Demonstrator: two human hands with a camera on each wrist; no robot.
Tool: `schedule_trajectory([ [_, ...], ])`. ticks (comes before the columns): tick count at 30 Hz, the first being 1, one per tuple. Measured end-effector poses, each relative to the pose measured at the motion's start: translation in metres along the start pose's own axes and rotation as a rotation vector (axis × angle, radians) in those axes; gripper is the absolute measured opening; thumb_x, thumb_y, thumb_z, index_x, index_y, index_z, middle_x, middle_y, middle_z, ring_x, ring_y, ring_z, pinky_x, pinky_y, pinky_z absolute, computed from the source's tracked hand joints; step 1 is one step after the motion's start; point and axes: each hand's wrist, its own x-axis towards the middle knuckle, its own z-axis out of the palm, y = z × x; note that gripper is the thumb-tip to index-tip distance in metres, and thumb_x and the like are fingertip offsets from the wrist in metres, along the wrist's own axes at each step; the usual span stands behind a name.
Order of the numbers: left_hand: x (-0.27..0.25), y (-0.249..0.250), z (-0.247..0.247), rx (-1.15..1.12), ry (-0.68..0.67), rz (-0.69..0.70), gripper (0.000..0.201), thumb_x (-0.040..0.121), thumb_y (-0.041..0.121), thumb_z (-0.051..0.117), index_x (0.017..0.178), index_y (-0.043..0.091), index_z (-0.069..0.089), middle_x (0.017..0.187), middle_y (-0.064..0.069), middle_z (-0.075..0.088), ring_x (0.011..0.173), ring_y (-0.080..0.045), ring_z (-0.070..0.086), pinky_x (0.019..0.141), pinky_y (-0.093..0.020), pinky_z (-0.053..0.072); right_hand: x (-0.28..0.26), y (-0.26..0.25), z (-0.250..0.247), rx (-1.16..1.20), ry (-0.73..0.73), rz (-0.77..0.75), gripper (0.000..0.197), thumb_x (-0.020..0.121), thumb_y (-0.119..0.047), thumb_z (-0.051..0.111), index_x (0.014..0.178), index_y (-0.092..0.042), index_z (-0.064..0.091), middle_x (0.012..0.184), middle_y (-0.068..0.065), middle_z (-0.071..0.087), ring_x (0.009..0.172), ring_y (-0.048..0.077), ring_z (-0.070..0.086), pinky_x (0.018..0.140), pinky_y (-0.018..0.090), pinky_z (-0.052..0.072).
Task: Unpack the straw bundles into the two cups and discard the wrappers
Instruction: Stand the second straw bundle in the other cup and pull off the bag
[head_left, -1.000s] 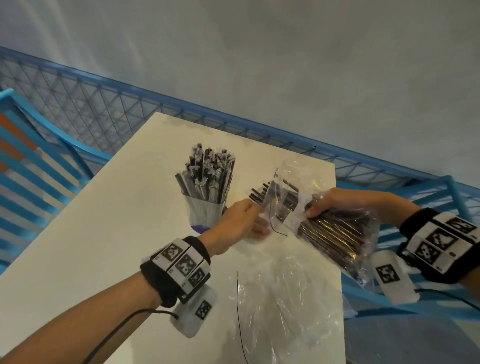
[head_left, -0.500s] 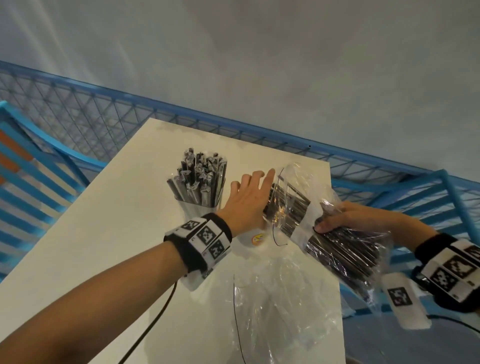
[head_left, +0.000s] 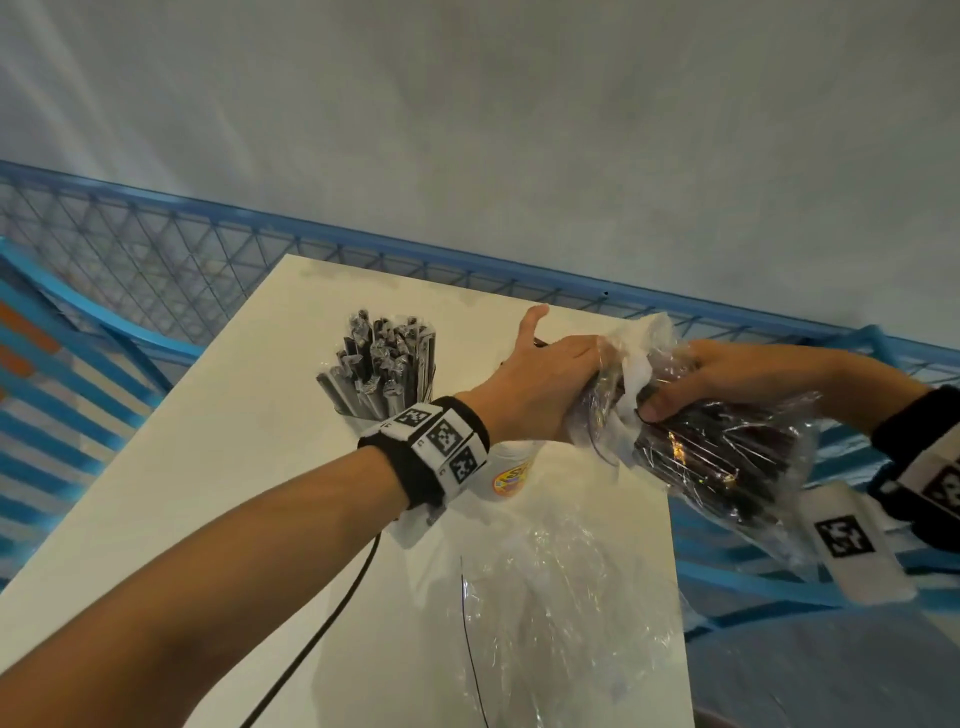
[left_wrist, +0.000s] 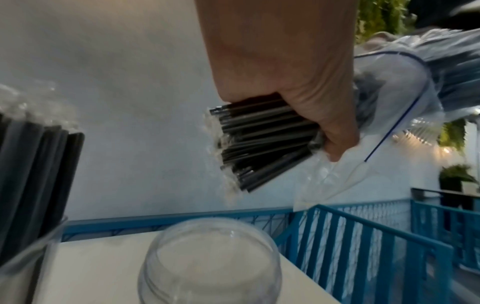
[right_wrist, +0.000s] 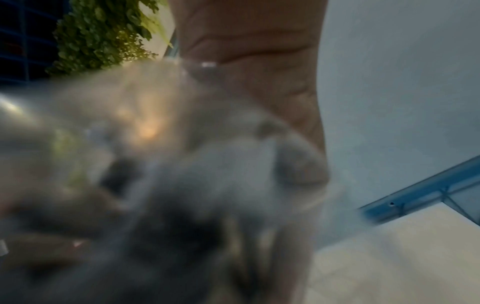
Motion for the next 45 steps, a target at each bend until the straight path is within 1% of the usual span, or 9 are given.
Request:
schedule_trajectory([
  [4, 0.008, -0.007, -0.014, -0.145, -0.038, -0.087, 0.047, 0.075, 0.040, 0.075, 0.110, 0.013, 0.056, 0.101, -0.002, 0.066, 0.096, -0.025, 0.061, 0.107, -0.042, 0.029, -0.013, 0.010, -0.011, 0.450, -0.035, 0.038, 0.046, 0.083, -0.046, 0.051, 0.093, -0.007, 0.074, 0.092, 0.018, 0.073, 0.072, 0.028, 0.071, 0.060, 0.034, 0.058],
  [9, 0.013, -0.017, -0.018, -0.499, 0.057, -0.258, 0.053, 0.066, 0.030, 0.085, 0.108, 0.005, 0.062, 0.104, -0.010, 0.069, 0.088, -0.020, 0.062, 0.074, -0.028, 0.048, -0.020, 0.033, -0.020, 0.925, 0.028, -0.238, 0.074, 0.060, -0.035, 0.082, 0.121, -0.001, 0.057, 0.113, 0.026, 0.064, 0.092, 0.035, 0.071, 0.068, 0.040, 0.062],
  [11, 0.015, -0.024, -0.014, -0.613, 0.084, -0.343, 0.057, 0.063, 0.036, 0.086, 0.108, 0.008, 0.064, 0.102, -0.005, 0.070, 0.089, -0.017, 0.064, 0.078, -0.033, 0.054, -0.012, 0.042, -0.014, 0.914, 0.123, -0.236, 0.032, 0.090, -0.021, 0.053, 0.115, -0.002, 0.057, 0.113, 0.018, 0.070, 0.105, 0.037, 0.066, 0.076, 0.038, 0.061],
  [14, 0.017, -0.027, -0.009, -0.679, 0.097, -0.409, 0.060, 0.062, 0.041, 0.086, 0.107, 0.009, 0.064, 0.098, -0.002, 0.070, 0.089, -0.017, 0.066, 0.079, -0.037, 0.056, 0.007, 0.046, 0.008, 0.789, 0.223, -0.171, 0.036, 0.098, 0.002, 0.028, 0.128, -0.005, 0.047, 0.126, 0.018, 0.062, 0.109, 0.036, 0.064, 0.074, 0.036, 0.060],
  [22, 0.007, -0.027, 0.017, -0.890, 0.145, -0.529, 0.075, 0.053, 0.053, 0.086, 0.115, 0.019, 0.059, 0.104, 0.006, 0.070, 0.096, -0.010, 0.067, 0.084, -0.037, 0.057, 0.058, 0.018, 0.057, 0.660, 0.289, -0.277, 0.073, 0.074, -0.018, 0.075, 0.133, -0.034, 0.035, 0.120, 0.000, 0.064, 0.102, 0.019, 0.070, 0.087, 0.043, 0.056],
  [29, 0.001, -0.034, 0.018, -1.176, 0.164, -0.411, 0.061, 0.069, -0.007, 0.073, 0.125, 0.004, 0.050, 0.103, -0.002, 0.068, 0.096, -0.010, 0.066, 0.078, -0.020, 0.053, 0.083, 0.009, 0.067, 0.650, 0.381, -0.341, 0.063, 0.084, -0.019, 0.071, 0.136, -0.028, 0.037, 0.122, 0.000, 0.064, 0.103, 0.020, 0.069, 0.082, 0.040, 0.059],
  [33, -0.002, -0.041, 0.022, -1.147, -0.032, -0.464, 0.083, 0.067, -0.001, 0.061, 0.141, 0.010, 0.024, 0.116, -0.003, 0.053, 0.105, -0.013, 0.055, 0.081, -0.022, 0.051, 0.087, 0.016, 0.066, 0.610, 0.396, -0.356, 0.071, 0.078, -0.025, 0.075, 0.138, -0.026, 0.036, 0.127, 0.005, 0.061, 0.105, 0.026, 0.067, 0.081, 0.045, 0.059],
  [38, -0.001, -0.060, 0.025, -0.920, -0.229, -0.420, 0.066, 0.075, 0.006, 0.066, 0.136, 0.012, 0.040, 0.122, -0.005, 0.058, 0.111, -0.018, 0.057, 0.091, -0.032, 0.051, 0.092, 0.026, 0.062, 0.544, 0.430, -0.329, 0.081, 0.066, -0.034, 0.078, 0.137, -0.028, 0.038, 0.127, 0.009, 0.057, 0.107, 0.026, 0.065, 0.078, 0.041, 0.060],
  [45, -0.010, -0.070, 0.039, -0.749, -0.095, -0.482, 0.067, 0.070, 0.019, 0.081, 0.129, 0.014, 0.051, 0.121, -0.003, 0.063, 0.109, -0.020, 0.061, 0.095, -0.037, 0.051, 0.101, 0.033, 0.064, 0.513, 0.443, -0.357, 0.071, 0.077, -0.024, 0.076, 0.137, -0.025, 0.038, 0.124, 0.010, 0.060, 0.102, 0.024, 0.067, 0.077, 0.043, 0.061],
])
